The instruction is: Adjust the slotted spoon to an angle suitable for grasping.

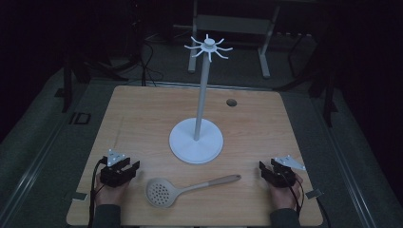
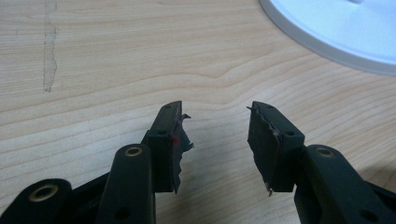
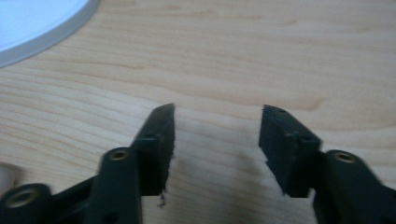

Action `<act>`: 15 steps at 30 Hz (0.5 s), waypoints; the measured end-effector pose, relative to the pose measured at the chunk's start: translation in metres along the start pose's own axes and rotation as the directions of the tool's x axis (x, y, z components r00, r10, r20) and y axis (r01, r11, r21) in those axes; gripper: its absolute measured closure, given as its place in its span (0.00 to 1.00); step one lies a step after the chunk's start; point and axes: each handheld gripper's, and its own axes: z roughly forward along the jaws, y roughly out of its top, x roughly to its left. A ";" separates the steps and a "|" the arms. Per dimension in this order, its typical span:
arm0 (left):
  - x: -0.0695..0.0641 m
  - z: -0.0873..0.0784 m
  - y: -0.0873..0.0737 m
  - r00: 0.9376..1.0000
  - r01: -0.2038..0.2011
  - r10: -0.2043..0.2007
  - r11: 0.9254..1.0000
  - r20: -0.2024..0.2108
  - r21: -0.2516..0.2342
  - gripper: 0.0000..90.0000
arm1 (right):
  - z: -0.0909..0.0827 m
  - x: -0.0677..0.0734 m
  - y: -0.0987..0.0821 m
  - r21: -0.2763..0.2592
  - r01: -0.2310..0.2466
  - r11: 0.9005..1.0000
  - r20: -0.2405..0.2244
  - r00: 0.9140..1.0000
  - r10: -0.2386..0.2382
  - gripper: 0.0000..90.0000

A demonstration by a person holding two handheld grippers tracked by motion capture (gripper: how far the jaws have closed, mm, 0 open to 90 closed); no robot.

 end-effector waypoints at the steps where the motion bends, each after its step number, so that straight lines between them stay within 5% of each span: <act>1: 0.000 0.000 0.000 1.000 0.000 0.000 1.000 0.000 0.000 0.62 | 0.000 0.000 0.000 -0.001 0.001 1.000 -0.003 1.000 -0.001 0.57; 15: -0.002 -0.003 0.002 0.999 -0.015 0.015 1.000 0.033 0.001 0.61 | 0.000 0.003 0.000 0.002 0.050 0.999 -0.020 0.999 -0.050 0.62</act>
